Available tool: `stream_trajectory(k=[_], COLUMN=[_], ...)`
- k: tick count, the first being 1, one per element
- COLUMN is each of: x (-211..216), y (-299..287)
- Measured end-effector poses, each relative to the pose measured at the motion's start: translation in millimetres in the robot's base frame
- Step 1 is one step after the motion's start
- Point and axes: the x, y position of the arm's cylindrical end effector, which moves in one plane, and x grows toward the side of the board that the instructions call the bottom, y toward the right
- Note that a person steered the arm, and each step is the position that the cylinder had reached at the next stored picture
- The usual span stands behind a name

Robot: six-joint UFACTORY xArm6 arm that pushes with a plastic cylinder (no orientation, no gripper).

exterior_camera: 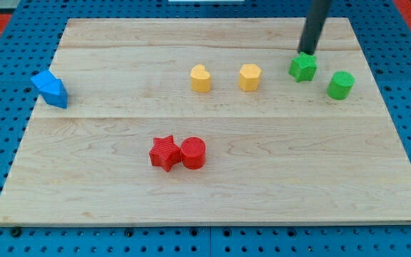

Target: Move the green circle to the right of the green star

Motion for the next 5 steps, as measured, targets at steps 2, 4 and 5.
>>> stream_trajectory(k=[2, 4, 5], x=[23.3, 45.4, 138.8], y=[-2.4, 147.4, 150.5])
